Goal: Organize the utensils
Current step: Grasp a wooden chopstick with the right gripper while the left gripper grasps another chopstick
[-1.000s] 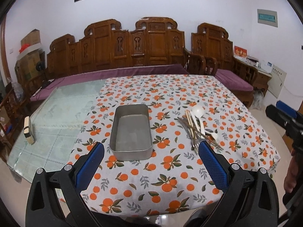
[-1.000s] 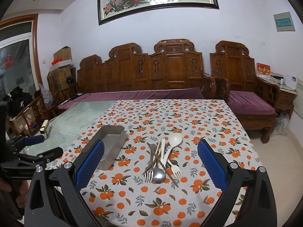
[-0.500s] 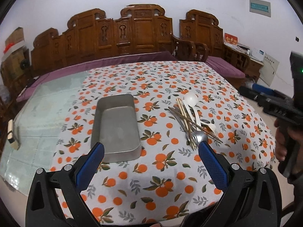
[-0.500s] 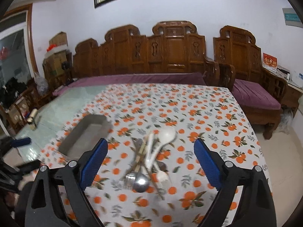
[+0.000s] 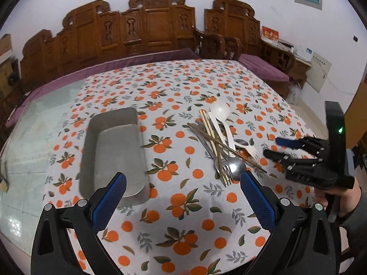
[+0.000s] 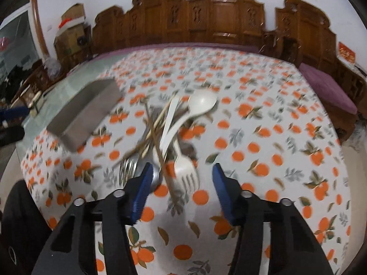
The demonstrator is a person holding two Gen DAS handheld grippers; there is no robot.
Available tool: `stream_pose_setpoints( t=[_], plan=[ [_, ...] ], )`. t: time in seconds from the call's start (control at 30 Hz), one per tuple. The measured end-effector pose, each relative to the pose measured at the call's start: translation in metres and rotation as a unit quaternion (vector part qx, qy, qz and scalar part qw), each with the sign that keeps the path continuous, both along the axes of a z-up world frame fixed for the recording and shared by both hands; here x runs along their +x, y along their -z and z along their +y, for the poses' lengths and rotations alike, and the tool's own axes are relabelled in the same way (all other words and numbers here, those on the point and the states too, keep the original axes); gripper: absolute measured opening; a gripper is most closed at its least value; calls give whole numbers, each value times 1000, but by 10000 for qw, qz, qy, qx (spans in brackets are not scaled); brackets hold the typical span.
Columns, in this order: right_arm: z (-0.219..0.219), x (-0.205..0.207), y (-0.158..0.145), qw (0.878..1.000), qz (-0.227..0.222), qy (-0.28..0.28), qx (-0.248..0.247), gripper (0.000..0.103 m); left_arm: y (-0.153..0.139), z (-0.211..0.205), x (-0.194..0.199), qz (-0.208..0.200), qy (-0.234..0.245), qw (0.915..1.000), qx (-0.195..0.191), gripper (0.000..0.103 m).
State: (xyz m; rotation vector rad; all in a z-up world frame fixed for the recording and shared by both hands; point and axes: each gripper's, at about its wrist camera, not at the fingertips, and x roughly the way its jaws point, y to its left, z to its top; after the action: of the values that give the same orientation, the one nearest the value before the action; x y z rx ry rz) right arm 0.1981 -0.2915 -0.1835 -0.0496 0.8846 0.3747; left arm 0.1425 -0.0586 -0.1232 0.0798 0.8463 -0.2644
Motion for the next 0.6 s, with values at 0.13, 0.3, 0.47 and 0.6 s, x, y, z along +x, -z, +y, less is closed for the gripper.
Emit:
stream_pose_setpoints(
  t=[0.13,0.3,0.47,0.6],
  plan=[
    [2,0,18,9995,257,-158,5,39,10,-9,7,46,150,9999,63,96],
    [2,-1,35,9985,476,-284,16,32,22,-14,13,135,316,9994,38,96],
    [11,-3,42,9977,494,-424,-205,19,36,-20,19,271,415,9988,48,96],
    [14,-6,38,9971,441,-579,-229,5,47,-26,23,386,466,9982,-17,94]
  ],
)
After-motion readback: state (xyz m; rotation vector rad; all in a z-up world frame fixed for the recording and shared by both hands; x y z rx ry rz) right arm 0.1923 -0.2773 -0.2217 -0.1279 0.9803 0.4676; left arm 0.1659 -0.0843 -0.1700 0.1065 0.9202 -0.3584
